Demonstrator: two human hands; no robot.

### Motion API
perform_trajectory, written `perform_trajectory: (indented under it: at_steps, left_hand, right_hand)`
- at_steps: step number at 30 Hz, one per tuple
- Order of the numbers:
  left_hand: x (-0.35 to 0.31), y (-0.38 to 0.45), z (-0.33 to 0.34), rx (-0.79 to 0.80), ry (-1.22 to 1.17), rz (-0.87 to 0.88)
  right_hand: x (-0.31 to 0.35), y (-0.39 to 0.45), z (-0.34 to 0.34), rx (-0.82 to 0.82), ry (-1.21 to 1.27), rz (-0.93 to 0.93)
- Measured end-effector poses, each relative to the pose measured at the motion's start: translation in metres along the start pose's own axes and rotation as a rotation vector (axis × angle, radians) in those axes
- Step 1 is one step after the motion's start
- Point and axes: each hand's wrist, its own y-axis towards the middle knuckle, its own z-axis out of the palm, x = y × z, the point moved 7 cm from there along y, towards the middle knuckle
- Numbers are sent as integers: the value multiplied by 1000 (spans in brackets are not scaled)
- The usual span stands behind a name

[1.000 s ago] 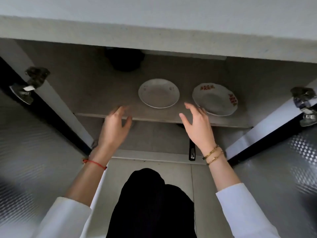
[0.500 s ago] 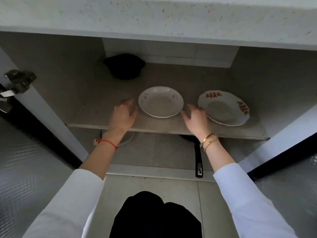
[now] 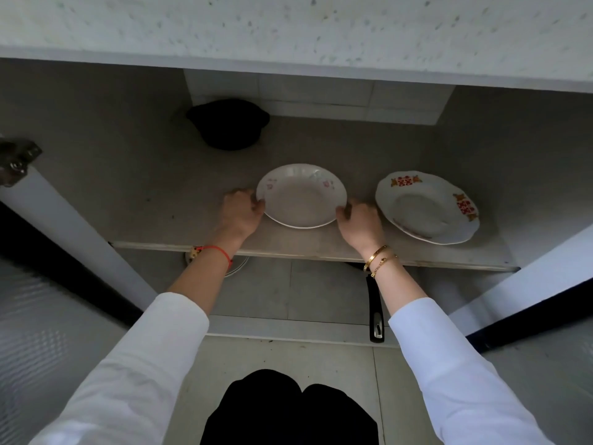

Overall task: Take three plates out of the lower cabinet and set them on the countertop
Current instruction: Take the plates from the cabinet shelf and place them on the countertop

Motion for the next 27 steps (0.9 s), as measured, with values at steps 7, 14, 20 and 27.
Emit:
perform_trajectory:
  at_steps: [7,14,20,27]
  left_hand:
    - [-4,-11,-2,21,-13,16]
    - [2,-60,-14,-63,-155,21]
    - [6,-108,-31,-115,-210,69]
    - [14,-160,-50,-178,-244,74]
  right_hand:
    - [-4,-8,0,-22,187,24]
    - [-3,-54,-11,-100,280,-74]
    - [-1,-99,-21,-115,347,-98]
    - [-3,-151,-21,-126,382,-105]
